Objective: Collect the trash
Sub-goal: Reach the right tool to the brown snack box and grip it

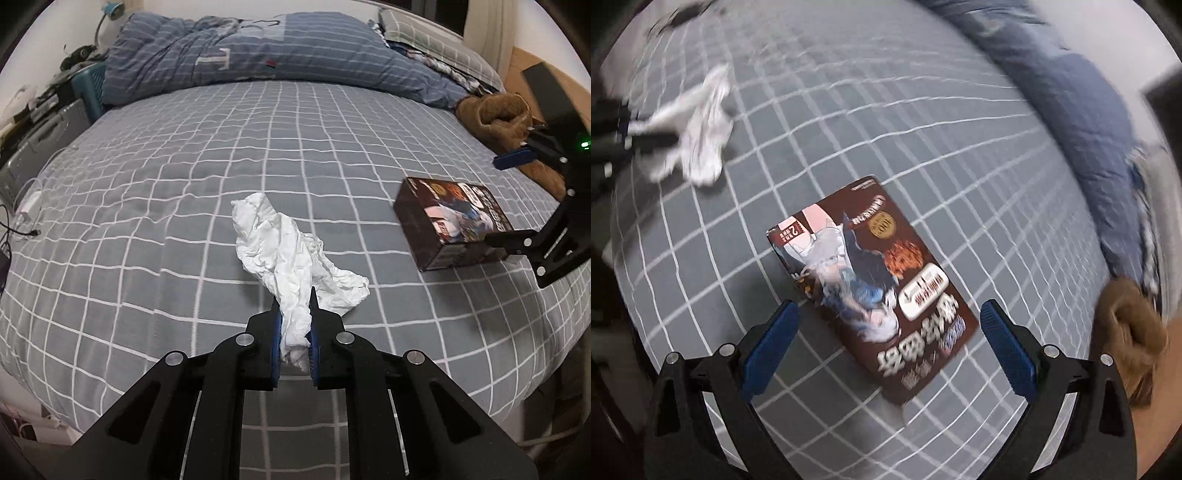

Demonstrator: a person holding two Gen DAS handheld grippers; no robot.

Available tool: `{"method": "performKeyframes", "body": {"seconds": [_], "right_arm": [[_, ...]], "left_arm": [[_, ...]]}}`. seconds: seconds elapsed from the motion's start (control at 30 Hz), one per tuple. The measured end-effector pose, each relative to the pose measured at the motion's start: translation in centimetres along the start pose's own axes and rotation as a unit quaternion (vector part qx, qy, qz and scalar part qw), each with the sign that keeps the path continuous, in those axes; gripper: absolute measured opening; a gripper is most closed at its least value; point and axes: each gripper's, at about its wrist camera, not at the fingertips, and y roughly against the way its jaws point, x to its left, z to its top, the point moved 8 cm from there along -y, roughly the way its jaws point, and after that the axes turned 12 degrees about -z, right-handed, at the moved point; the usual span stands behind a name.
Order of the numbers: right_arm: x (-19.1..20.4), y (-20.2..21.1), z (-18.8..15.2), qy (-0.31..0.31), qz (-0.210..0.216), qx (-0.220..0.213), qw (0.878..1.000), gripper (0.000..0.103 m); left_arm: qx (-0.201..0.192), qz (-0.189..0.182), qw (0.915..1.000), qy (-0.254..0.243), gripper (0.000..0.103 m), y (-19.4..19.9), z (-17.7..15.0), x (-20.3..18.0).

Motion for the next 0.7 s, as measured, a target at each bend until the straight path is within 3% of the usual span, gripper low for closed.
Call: {"method": "performKeyframes", "body": {"seconds": [0.23, 0.4, 0.7], "right_arm": [[1.4, -2.2, 1.0, 0.1, 0.079, 0.045, 0.991, 0.094], [2.0, -3.6, 1.5, 0.134, 0.122, 0.082, 0.98, 0.094], [2.7, -6.0, 2.5, 0.149, 0.148, 0.103, 0.972, 0.097]], "left_arm": [[-0.001, 0.005, 1.0, 0.005, 0.011, -0.3, 0.2, 0.8], [-0.004, 0.007, 1.0, 0.005, 0.011, -0.2, 0.7, 1.6], [-0.003, 0.006, 0.9999, 0.008, 0.011, -0.7, 0.7, 1.9]]}}
